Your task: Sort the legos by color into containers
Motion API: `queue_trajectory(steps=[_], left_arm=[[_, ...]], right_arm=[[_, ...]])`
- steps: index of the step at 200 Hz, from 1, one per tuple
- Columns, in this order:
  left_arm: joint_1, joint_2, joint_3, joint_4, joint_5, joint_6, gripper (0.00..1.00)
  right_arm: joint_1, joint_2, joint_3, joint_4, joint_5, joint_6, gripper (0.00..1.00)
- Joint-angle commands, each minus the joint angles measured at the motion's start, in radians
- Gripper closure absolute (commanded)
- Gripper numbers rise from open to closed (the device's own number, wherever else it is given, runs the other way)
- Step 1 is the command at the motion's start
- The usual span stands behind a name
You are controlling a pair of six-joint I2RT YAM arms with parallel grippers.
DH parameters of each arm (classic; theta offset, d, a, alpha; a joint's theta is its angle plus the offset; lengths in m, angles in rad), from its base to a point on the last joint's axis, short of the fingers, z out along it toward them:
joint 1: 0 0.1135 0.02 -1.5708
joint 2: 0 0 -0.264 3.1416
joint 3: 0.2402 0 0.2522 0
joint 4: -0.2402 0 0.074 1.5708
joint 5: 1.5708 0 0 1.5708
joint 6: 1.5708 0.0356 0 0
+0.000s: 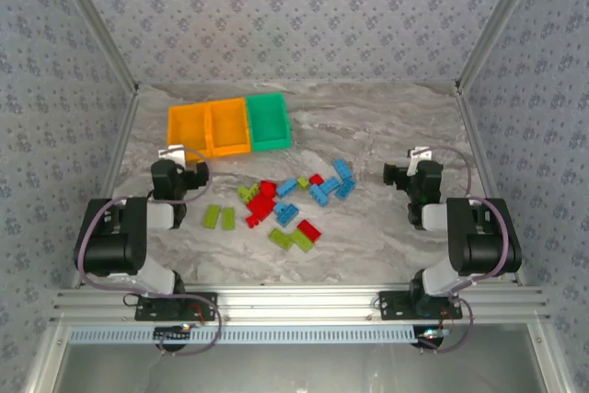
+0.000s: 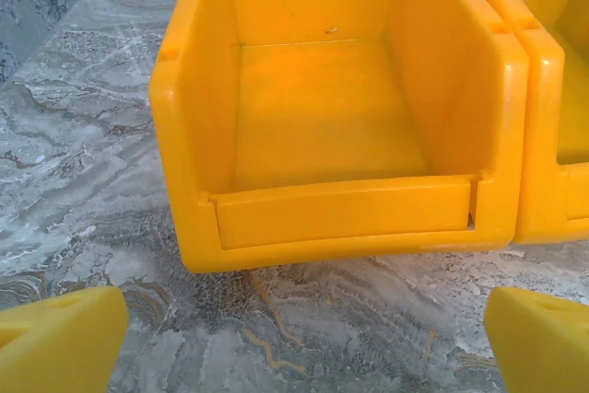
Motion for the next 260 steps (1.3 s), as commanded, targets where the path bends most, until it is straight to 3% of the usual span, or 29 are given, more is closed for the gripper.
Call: queue_trajectory(steps=[1, 111, 124, 141, 163, 183, 204, 229, 260], left_arm=[[0.005, -0.007, 0.017, 0.022, 0.016, -0.007, 0.01], [0.004, -0.008, 0.016, 0.023, 0.016, -0.006, 0.01], [0.004, -0.007, 0.015, 0.022, 0.016, -0.007, 0.01], [-0.001, -0.009, 0.019, 0.016, 0.008, -0.003, 0.01], [-0.038, -0.085, 0.027, -0.053, -0.111, 0.0, 0.01], [-0.073, -0.211, 0.056, -0.242, -0.221, -0.012, 0.01], [-0.089, -0.373, 0.089, -0.469, -0.242, -0.142, 0.01], [-0.134, -0.51, 0.228, -0.88, -0.188, -0.376, 0.01], [-0.27, -0.503, 0.414, -1.346, -0.097, -0.612, 0.04]], right_arm=[[0.001, -0.01, 0.019, 0.022, 0.017, -0.009, 0.0], [-0.002, -0.018, 0.02, 0.021, 0.022, -0.001, 0.0], [0.003, -0.091, 0.046, -0.09, 0.078, 0.014, 0.0], [0.013, -0.265, 0.111, -0.378, 0.217, 0.124, 0.0], [0.028, -0.498, 0.191, -0.749, 0.202, 0.316, 0.0], [0.047, -0.639, 0.286, -1.074, 0.078, 0.451, 0.0], [0.116, -0.691, 0.367, -1.281, -0.086, 0.492, 0.0], [0.277, -0.641, 0.46, -1.466, -0.187, 0.478, 0.0], [0.56, -0.503, 0.564, -1.6, -0.18, 0.475, 0.0]])
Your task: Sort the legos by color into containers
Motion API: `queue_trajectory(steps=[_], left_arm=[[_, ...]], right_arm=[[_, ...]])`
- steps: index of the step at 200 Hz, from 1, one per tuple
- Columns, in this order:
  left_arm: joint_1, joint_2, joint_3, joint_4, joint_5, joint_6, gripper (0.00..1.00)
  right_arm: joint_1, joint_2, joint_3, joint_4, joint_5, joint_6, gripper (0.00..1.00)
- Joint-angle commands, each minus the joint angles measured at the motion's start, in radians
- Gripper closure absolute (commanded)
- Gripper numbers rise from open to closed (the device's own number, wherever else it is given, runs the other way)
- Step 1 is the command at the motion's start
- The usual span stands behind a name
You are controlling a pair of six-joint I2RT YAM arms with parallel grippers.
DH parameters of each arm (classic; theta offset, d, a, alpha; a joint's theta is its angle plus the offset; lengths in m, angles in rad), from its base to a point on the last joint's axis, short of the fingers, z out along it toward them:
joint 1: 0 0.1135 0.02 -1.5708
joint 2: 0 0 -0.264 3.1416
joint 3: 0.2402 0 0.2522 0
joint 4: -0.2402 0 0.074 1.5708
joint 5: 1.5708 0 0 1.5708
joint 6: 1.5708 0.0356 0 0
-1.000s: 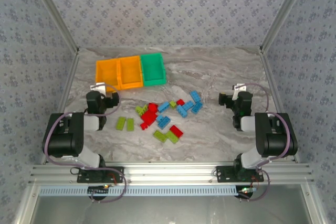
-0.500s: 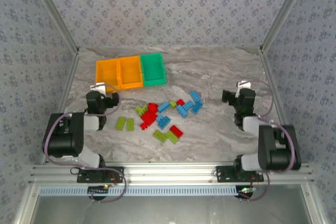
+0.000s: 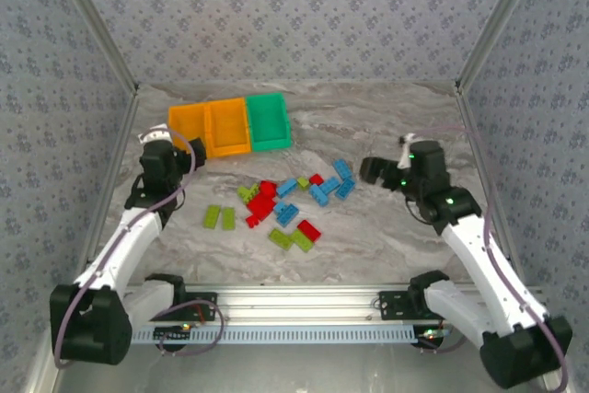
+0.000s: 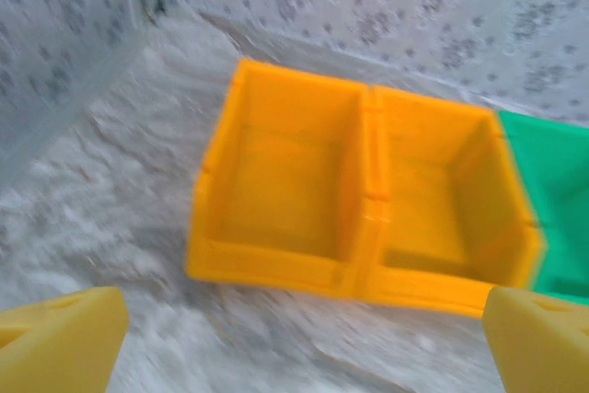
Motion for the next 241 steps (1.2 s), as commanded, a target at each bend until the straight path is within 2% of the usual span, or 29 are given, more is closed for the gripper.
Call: queue_trajectory(steps=[1, 12, 28, 45, 60, 72, 90, 121, 147, 241], left_arm=[[-0.097, 0.014, 0.108, -0.497, 0.075, -0.244, 0.04], [-0.151, 0.036, 0.13, -0.569, 0.116, -0.264, 0.04], [-0.21, 0.067, 0.129, -0.656, 0.113, -0.284, 0.08], [-0.232, 0.101, 0.097, -0.714, 0.033, -0.272, 0.18], [-0.23, 0.135, 0.076, -0.744, -0.014, -0.258, 0.28], [-0.231, 0.158, 0.064, -0.724, 0.033, -0.243, 0.33], [-0.23, 0.211, 0.059, -0.665, 0.125, -0.221, 0.35], [-0.222, 0.323, 0.079, -0.65, 0.075, -0.207, 0.41], [-0.196, 0.376, 0.058, -0.613, 0.091, -0.193, 0.46], [-0.128, 0.448, 0.03, -0.525, 0.119, -0.188, 0.58]], right_arm=[[0.171, 0.082, 0.073, -0.246, -0.052, 0.031, 0.0], [0.261, 0.114, 0.089, -0.241, -0.021, 0.05, 0.0], [0.353, 0.141, 0.094, -0.202, 0.013, 0.075, 0.0], [0.392, 0.169, 0.104, -0.185, 0.033, 0.09, 0.0], [0.412, 0.189, 0.114, -0.183, 0.06, 0.096, 0.0], [0.422, 0.206, 0.126, -0.186, 0.07, 0.095, 0.0], [0.436, 0.227, 0.138, -0.192, 0.076, 0.094, 0.0], [0.458, 0.243, 0.153, -0.204, 0.1, 0.109, 0.0], [0.47, 0.247, 0.167, -0.221, 0.113, 0.111, 0.0], [0.531, 0.25, 0.241, -0.239, 0.121, 0.142, 0.0]])
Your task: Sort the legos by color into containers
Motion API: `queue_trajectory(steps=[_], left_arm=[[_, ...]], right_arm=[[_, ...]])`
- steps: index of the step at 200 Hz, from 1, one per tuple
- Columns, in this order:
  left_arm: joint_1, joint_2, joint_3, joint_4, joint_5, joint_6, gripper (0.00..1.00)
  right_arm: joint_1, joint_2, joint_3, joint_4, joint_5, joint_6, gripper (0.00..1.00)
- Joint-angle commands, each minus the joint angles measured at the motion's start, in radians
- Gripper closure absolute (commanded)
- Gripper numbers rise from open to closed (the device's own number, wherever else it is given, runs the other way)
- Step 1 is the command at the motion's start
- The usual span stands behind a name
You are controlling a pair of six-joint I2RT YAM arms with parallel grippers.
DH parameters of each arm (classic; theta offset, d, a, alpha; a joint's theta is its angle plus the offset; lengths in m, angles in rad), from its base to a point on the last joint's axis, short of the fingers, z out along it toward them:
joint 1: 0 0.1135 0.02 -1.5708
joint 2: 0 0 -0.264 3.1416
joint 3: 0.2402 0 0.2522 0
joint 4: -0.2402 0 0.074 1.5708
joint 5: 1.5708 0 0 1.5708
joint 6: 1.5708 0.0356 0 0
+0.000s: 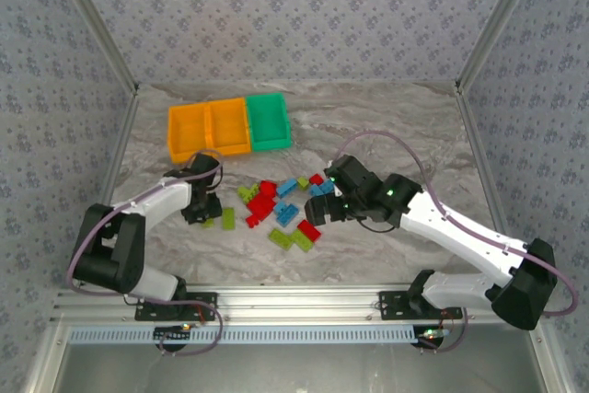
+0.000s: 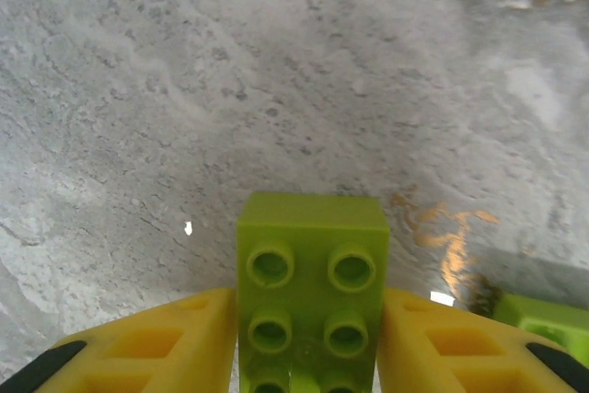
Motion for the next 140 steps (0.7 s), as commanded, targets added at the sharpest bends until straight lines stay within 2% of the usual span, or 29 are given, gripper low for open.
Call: queue_trajectory(steps=[1, 14, 37, 50, 69, 87, 110, 140], left_arm=[[0.007, 0.017, -0.01, 0.019, 0.022, 0.006, 0.58], [0.012, 0.024, -0.01, 0.031, 0.023, 0.006, 0.59], [0.019, 0.0, 0.0, 0.028, 0.018, -0.005, 0.73], [0.011, -0.077, 0.03, -0.001, 0.012, -0.018, 0.76], [-0.003, -0.229, 0.097, -0.015, -0.054, -0.021, 0.77], [0.01, -0.281, 0.19, -0.003, -0.161, 0.019, 0.77], [0.082, -0.166, 0.315, 0.05, -0.257, 0.103, 0.78], [0.169, 0.107, 0.53, 0.056, -0.201, 0.149, 0.79]], right_arm=[[0.025, 0.003, 0.056, -0.027, 0.02, 0.027, 0.0], [0.035, 0.003, 0.073, -0.026, 0.018, 0.027, 0.0], [0.05, 0.001, 0.104, -0.03, 0.029, 0.033, 0.0], [0.06, -0.01, 0.119, -0.033, 0.054, 0.042, 0.0], [0.068, -0.036, 0.121, -0.018, 0.093, 0.052, 0.0], [0.068, -0.051, 0.121, -0.014, 0.129, 0.057, 0.0], [0.069, -0.058, 0.118, -0.015, 0.144, 0.061, 0.0], [0.077, -0.061, 0.121, -0.034, 0.152, 0.068, 0.0]])
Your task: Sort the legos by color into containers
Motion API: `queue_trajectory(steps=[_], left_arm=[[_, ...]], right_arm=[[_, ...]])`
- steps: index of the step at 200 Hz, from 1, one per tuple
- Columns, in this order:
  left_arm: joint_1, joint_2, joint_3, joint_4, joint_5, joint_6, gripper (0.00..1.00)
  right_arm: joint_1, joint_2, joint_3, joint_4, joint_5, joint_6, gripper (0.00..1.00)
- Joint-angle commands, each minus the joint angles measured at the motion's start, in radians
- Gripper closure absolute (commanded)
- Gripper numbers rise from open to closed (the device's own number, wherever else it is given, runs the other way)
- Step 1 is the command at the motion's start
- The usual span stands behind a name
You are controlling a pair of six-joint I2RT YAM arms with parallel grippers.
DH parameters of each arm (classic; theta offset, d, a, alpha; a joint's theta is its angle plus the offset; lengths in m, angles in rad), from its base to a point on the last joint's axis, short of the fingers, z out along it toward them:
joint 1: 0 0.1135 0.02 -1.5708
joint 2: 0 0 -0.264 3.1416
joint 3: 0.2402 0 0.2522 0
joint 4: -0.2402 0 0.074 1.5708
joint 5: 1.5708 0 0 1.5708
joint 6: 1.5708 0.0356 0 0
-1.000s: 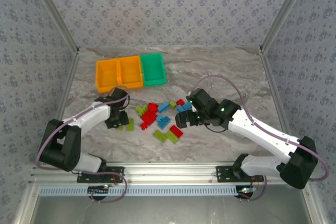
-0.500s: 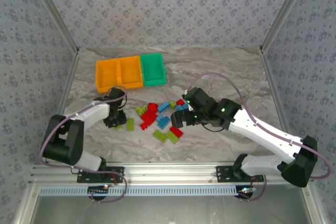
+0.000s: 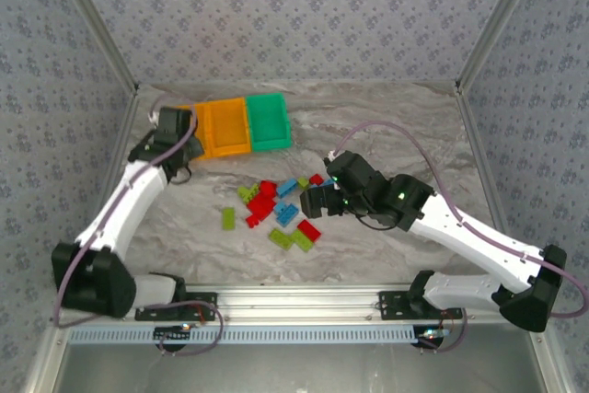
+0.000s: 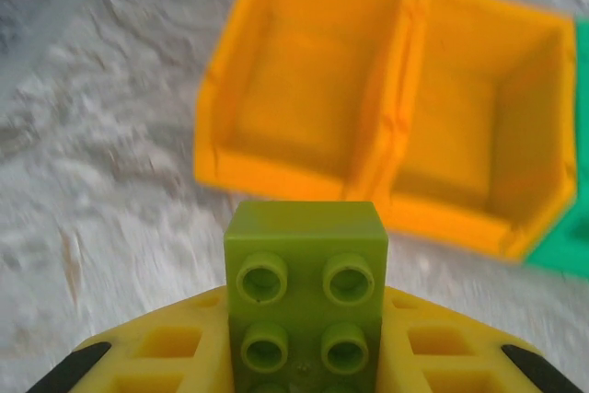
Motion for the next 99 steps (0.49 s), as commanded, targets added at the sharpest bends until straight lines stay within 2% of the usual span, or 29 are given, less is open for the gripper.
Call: queue_trajectory(steps=[1, 25, 50, 75, 99], left_arm=[[0.052, 0.206, 0.111, 0.008, -0.022, 0.072, 0.79], [0.097, 0.38, 0.236, 0.016, -0.013, 0.07, 0.77], [0.137, 0.496, 0.309, 0.082, 0.12, 0.097, 0.69], [0.14, 0.501, 0.314, 0.143, 0.132, 0.101, 0.57], [0.14, 0.477, 0.334, 0.1, 0.137, 0.087, 0.41]], right_arm=[[0.016, -0.018, 0.026, -0.032, 0.043, 0.024, 0.0], [0.033, -0.041, 0.015, -0.05, 0.073, 0.026, 0.0], [0.047, -0.068, -0.014, -0.053, 0.087, 0.064, 0.0], [0.053, -0.082, -0.039, -0.062, 0.106, 0.086, 0.0], [0.054, -0.082, -0.055, -0.055, 0.107, 0.096, 0.0]])
